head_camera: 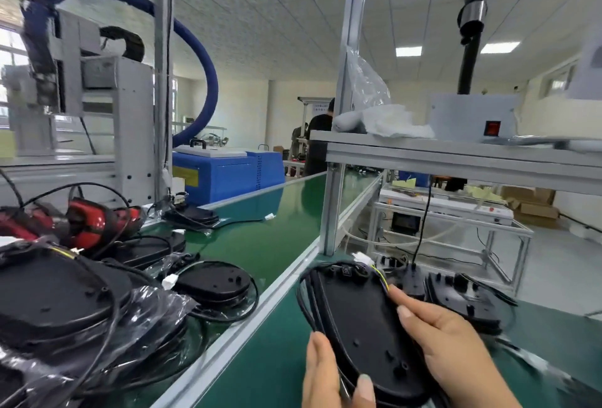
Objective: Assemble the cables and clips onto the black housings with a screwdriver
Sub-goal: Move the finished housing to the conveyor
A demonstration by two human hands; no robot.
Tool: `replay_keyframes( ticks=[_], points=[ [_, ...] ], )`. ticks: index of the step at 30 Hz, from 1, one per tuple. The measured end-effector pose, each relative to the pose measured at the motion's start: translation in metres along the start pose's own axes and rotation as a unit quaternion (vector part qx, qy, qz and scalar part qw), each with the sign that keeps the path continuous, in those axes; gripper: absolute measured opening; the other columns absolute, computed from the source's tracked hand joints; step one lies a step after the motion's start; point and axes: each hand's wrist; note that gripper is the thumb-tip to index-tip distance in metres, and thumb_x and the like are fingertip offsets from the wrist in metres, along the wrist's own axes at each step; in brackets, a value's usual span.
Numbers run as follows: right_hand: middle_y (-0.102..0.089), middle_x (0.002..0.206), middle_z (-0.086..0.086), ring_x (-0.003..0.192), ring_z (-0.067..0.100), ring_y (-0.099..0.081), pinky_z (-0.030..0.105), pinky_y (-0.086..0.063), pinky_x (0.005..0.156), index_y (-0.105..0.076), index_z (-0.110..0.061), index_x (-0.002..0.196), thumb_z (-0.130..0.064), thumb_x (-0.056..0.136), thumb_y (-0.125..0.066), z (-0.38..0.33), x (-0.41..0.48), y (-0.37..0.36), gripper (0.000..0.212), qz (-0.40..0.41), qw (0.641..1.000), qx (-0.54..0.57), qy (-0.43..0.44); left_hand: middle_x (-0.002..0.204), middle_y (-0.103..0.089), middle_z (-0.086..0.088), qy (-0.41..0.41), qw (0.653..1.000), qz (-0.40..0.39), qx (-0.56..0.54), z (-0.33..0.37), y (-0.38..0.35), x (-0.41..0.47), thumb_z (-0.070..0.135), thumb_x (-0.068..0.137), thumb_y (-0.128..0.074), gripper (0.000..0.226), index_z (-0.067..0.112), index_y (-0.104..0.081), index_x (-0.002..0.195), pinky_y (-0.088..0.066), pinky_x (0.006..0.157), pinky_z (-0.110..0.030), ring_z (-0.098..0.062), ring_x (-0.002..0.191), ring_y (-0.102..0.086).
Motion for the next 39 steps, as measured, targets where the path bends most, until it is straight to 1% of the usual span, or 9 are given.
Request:
replay_keyframes(
  ticks=[3, 8, 11, 14, 20, 25, 30, 34, 39],
  points=[
    [-0.076, 0.092, 0.001, 0.078, 0.008, -0.07, 0.015, -0.055, 0.066, -0.071, -0.018, 0.105, 0.001, 0.094, -0.054, -0.001, 0.043, -0.053, 0.028, -0.077, 0.995, 0.054, -0.018, 0.152, -0.025, 0.003, 0.024, 0.998, 0.049, -0.031, -0.005, -0.003, 0.019, -0.014, 0.078, -0.063, 0.079, 0.001, -0.023, 0.144, -0.021, 0.083, 0.011, -0.003, 0.13, -0.031],
    [-0.071, 0.11, 0.0, 0.099, 0.009, -0.066, 0.021, -0.051, 0.09, -0.068, -0.008, 0.116, 0.0, 0.094, -0.054, 0.001, 0.109, -0.136, 0.027, -0.18, 0.983, 0.036, 0.002, 0.153, -0.025, 0.013, 0.043, 0.971, 0.228, -0.055, -0.012, 0.015, 0.072, -0.014, 0.081, -0.061, 0.078, 0.012, -0.028, 0.147, -0.026, 0.087, 0.004, -0.013, 0.137, -0.037],
    [-0.069, 0.112, 0.002, 0.088, 0.0, -0.065, 0.012, -0.05, 0.076, -0.065, -0.005, 0.119, 0.002, 0.095, -0.052, 0.007, 0.137, -0.171, 0.029, -0.236, 0.971, 0.027, -0.004, 0.155, -0.023, 0.013, 0.052, 0.956, 0.28, -0.068, -0.018, 0.025, 0.099, -0.015, 0.08, -0.061, 0.079, 0.011, -0.028, 0.148, -0.027, 0.099, -0.014, -0.008, 0.131, -0.038],
    [-0.069, 0.108, 0.006, 0.081, 0.002, -0.067, 0.015, -0.052, 0.071, -0.066, -0.003, 0.118, 0.002, 0.094, -0.052, 0.017, 0.156, -0.198, 0.028, -0.271, 0.961, 0.046, -0.03, 0.157, -0.02, 0.007, 0.063, 0.948, 0.303, -0.077, -0.023, 0.032, 0.114, -0.017, 0.079, -0.061, 0.08, 0.007, -0.027, 0.148, -0.016, 0.097, -0.009, -0.005, 0.131, -0.032],
    [-0.07, 0.11, 0.013, 0.094, 0.019, -0.065, 0.033, -0.05, 0.095, -0.067, -0.01, 0.119, -0.001, 0.095, -0.053, 0.025, 0.184, -0.238, 0.03, -0.352, 0.935, 0.028, -0.03, 0.159, -0.01, 0.001, 0.097, 0.936, 0.324, -0.093, -0.032, 0.043, 0.136, -0.014, 0.078, -0.064, 0.088, 0.004, -0.015, 0.149, -0.007, 0.078, 0.012, -0.013, 0.142, -0.025],
    [-0.068, 0.118, 0.005, 0.103, 0.01, -0.062, 0.027, -0.046, 0.099, -0.065, -0.008, 0.123, -0.001, 0.094, -0.054, 0.026, 0.201, -0.276, 0.031, -0.407, 0.913, -0.023, 0.022, 0.16, -0.007, 0.008, 0.105, 0.935, 0.325, -0.097, -0.034, 0.059, 0.149, -0.019, 0.077, -0.061, 0.095, 0.013, -0.011, 0.151, -0.023, 0.114, -0.026, -0.022, 0.142, -0.03],
    [-0.067, 0.115, 0.014, 0.092, 0.011, -0.065, 0.02, -0.051, 0.083, -0.063, -0.004, 0.124, 0.001, 0.093, -0.053, 0.031, 0.212, -0.294, 0.033, -0.435, 0.9, 0.016, -0.001, 0.159, 0.004, 0.008, 0.113, 0.944, 0.3, -0.083, -0.032, 0.063, 0.151, -0.017, 0.073, -0.065, 0.105, 0.01, 0.001, 0.15, -0.008, 0.094, 0.004, 0.003, 0.139, -0.009],
    [-0.07, 0.112, 0.01, 0.094, 0.009, -0.065, 0.018, -0.05, 0.083, -0.067, -0.01, 0.117, -0.001, 0.092, -0.058, 0.029, 0.216, -0.307, 0.029, -0.444, 0.895, 0.004, 0.035, 0.153, 0.007, 0.019, 0.084, 0.941, 0.329, -0.004, -0.038, 0.066, 0.149, -0.005, 0.073, -0.071, 0.109, 0.017, 0.002, 0.15, -0.026, 0.099, -0.016, -0.009, 0.145, -0.02],
    [-0.063, 0.127, -0.005, 0.108, -0.008, -0.057, 0.01, -0.04, 0.098, -0.066, -0.01, 0.121, -0.009, 0.091, -0.064, 0.026, 0.215, -0.32, 0.03, -0.438, 0.888, -0.098, 0.105, 0.144, 0.019, 0.015, 0.077, 0.943, 0.302, 0.114, -0.038, 0.066, 0.145, 0.001, 0.073, -0.073, 0.105, 0.012, -0.002, 0.15, -0.024, 0.099, -0.024, -0.028, 0.142, -0.027]
  ],
)
Point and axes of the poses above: each hand's wrist, its own x-axis towards the middle knuckle, its own y-axis out of the back of the hand, z = x × y
